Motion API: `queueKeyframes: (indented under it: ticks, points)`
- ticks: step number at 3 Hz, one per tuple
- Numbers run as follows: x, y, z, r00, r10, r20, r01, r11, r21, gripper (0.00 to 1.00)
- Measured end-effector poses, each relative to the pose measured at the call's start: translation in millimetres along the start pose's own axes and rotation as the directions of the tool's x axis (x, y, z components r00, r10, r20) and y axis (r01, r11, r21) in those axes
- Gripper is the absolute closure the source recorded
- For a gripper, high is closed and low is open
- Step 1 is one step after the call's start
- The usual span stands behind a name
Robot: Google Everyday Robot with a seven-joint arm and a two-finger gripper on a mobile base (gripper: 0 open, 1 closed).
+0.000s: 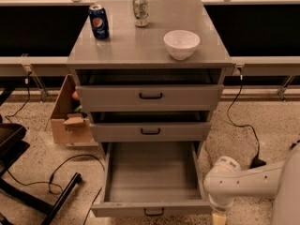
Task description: Close bottom drawer
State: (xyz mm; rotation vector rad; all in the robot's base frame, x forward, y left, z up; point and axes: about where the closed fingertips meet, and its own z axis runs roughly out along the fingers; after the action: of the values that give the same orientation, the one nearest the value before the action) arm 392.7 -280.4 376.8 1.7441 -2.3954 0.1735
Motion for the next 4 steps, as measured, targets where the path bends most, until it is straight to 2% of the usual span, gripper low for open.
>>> queueKeyframes:
  ticks: [1,2,3,4]
  points:
    - [-9.6,0.8,47.5,0.994,0.011,0.109,-0.008,0.9995,-0.030,0.42]
    - [-19.4,-1.0,92.6,0.983,0.036,0.183,-0.021,0.9961,-0.086,0.65]
    - [-24.1,-2.1,99.6,0.981,0.022,0.192,-0.004,0.9958,-0.092,0.89]
    - [-23.9,-1.9,99.3,0.981,0.022,0.191,-0.005,0.9958,-0.091,1.00]
